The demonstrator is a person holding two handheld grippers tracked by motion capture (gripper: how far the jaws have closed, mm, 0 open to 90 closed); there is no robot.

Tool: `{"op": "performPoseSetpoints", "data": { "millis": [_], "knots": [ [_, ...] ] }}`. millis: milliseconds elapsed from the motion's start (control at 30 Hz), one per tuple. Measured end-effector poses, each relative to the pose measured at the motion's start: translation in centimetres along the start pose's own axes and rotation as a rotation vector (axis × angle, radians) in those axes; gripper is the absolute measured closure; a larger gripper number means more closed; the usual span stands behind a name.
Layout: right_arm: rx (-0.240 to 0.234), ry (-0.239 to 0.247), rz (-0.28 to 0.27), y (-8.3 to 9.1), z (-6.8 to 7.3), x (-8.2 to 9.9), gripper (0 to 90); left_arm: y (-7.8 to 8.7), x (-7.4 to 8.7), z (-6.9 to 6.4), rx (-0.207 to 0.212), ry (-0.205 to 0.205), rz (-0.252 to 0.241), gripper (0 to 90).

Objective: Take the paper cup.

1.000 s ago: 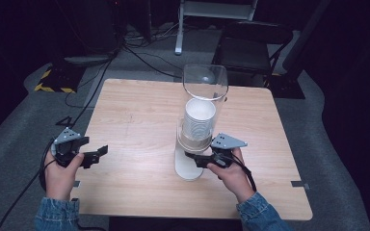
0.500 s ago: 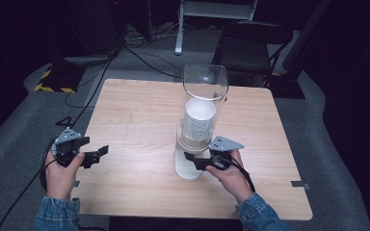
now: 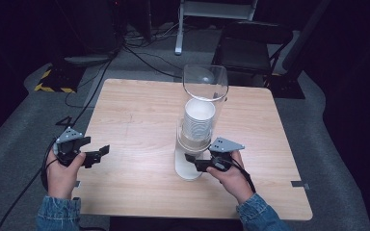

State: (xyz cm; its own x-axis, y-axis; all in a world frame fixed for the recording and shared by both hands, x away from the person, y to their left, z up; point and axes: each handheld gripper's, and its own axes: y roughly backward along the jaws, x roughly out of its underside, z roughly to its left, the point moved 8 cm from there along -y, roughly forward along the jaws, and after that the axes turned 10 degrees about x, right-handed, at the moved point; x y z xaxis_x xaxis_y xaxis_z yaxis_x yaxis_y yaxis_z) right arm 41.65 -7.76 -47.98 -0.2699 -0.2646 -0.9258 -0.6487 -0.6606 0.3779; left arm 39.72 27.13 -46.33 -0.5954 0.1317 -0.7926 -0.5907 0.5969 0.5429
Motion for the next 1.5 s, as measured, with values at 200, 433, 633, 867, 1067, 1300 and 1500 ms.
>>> {"op": "performPoseSetpoints", "data": {
  "millis": [200, 433, 633, 867, 1067, 1300, 1500],
  "knots": [
    [0.005, 0.004, 0.0, 0.09, 0.03, 0.07, 35.9, -0.06, 0.02, -0.01, 0.001, -0.002, 0.001, 15.5],
    [0.003, 0.01, -0.003, 0.06, -0.02, 0.07, 36.0, -0.22, 0.09, 0.02, 0.0, -0.003, 0.003, 15.5],
    [0.017, 0.041, -0.011, -0.1, -0.24, 0.07, 36.0, -0.33, 0.1, -0.04, 0.0, -0.005, 0.005, 15.4],
    [0.015, 0.047, -0.018, -0.27, -0.36, 0.1, 36.0, -0.41, 0.16, -0.04, 0.001, -0.006, 0.011, 15.5],
    [0.025, 0.073, -0.025, -0.48, -0.58, 0.17, 35.9, -0.41, 0.23, 0.02, 0.001, 0.001, 0.01, 15.4],
    [0.029, 0.054, -0.017, -0.24, -0.38, 0.26, 35.9, -0.42, 0.27, 0.08, 0.001, 0.004, 0.011, 15.5],
    [0.033, 0.051, -0.021, -0.24, -0.37, 0.31, 35.9, -0.36, 0.37, 0.26, -0.003, 0.01, 0.008, 15.5]
  ]
}}
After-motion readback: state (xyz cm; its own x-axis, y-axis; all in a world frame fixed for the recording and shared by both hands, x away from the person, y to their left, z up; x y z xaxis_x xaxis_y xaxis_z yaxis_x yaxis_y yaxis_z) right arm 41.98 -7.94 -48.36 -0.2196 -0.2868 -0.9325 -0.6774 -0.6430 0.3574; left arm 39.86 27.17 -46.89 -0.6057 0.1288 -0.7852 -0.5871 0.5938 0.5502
